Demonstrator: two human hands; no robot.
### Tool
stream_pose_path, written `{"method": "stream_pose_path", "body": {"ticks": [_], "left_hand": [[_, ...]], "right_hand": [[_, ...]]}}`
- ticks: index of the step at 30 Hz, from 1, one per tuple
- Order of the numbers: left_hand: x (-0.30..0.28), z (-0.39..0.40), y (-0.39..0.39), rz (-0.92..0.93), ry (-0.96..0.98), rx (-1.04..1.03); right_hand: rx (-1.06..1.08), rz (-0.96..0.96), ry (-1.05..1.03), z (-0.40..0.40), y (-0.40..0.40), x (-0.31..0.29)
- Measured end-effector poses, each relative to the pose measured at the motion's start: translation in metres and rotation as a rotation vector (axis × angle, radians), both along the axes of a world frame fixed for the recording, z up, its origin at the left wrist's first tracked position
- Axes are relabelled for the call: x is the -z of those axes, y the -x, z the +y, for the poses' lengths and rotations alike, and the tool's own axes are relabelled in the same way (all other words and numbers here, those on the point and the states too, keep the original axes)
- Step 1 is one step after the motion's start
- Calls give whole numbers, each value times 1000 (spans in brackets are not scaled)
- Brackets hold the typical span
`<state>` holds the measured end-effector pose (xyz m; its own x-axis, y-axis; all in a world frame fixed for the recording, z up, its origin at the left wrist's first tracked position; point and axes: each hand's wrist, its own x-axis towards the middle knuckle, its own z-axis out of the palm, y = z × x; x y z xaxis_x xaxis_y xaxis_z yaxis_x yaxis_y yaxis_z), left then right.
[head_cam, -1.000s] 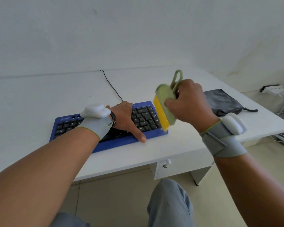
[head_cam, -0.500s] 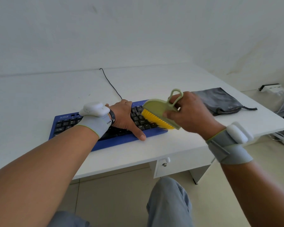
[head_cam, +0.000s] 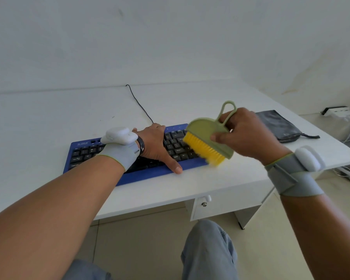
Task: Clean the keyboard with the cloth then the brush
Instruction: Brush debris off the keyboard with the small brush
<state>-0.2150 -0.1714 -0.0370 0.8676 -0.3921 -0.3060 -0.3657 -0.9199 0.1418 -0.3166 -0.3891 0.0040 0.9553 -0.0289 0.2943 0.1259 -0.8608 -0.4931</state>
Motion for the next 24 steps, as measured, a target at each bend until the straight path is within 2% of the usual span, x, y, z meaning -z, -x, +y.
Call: {"method": "stream_pose_path", "body": {"ticks": [1,3,5,8,11,12,14,16,18,21,24], "left_hand": [[-1,0,0,2,8,-1],[-1,-1,0,7,9,3],[-1,-1,0,7,10,3],[0,1,0,7,21,5],[-1,0,0,15,13,0],[-2,0,0,14,14,-2],[-1,-1,0,14,16,1],[0,0,0,10,23,5],[0,0,0,8,19,2],[-1,0,0,10,14,-4],[1,0,-1,7,25,4]], "right_hand": [[12,-62,8,0,0,-5],[11,-179,-103,6,-1,-7],[-22,-181,-195,17,-2,1],[-37,-133,-52,17,-4,19],[24,-145,52,1,-4,12],[34,-181,52,-2,-5,10],[6,-223,-124,1,-3,10],[-43,-173,-244,9,-3,18],[-29,-137,-136,12,-4,27],[41,-228,3,7,-6,17],[-2,-267,-167,12,-4,9]]}}
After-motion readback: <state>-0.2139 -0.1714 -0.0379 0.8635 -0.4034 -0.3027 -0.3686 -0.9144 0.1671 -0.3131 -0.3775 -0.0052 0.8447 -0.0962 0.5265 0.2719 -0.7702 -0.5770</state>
